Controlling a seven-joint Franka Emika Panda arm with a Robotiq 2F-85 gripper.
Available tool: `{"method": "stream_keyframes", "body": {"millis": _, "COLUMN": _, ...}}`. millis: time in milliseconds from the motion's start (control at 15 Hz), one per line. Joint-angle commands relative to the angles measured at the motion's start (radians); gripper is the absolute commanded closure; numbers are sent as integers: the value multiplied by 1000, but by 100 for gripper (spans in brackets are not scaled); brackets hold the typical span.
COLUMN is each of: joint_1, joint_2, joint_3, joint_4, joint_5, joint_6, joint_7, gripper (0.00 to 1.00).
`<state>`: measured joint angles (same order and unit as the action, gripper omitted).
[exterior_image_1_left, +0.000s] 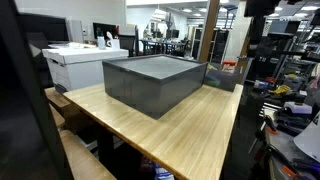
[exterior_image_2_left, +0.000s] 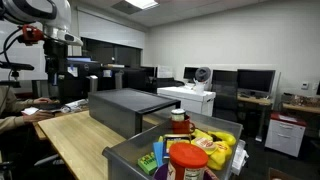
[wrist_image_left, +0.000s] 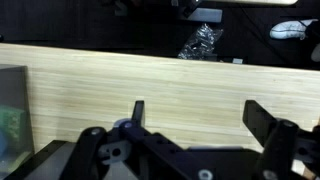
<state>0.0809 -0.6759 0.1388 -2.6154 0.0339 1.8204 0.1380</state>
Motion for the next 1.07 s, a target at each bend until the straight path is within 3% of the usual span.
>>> {"method": "stream_keyframes", "body": {"millis": 0, "joint_1": 3, "joint_2": 1, "joint_3": -2, "joint_4": 1, "joint_5": -2, "joint_6": -2, "joint_7": 2, "gripper": 0}}
{"method": "stream_keyframes", "body": {"millis": 600, "joint_1": 3, "joint_2": 1, "joint_3": -2, "joint_4": 1, "joint_5": -2, "joint_6": -2, "joint_7": 2, "gripper": 0}}
{"method": "stream_keyframes", "body": {"millis": 733, "joint_1": -16, "joint_2": -23, "joint_3": 7, "joint_4": 7, "joint_5": -48, "joint_6": -27, "joint_7": 17, "gripper": 0}}
{"method": "stream_keyframes", "body": {"millis": 1000, "joint_1": -41, "joint_2": -80, "joint_3": -39, "joint_4": 37, "joint_5": -99, "joint_6": -91, "joint_7": -20, "gripper": 0}}
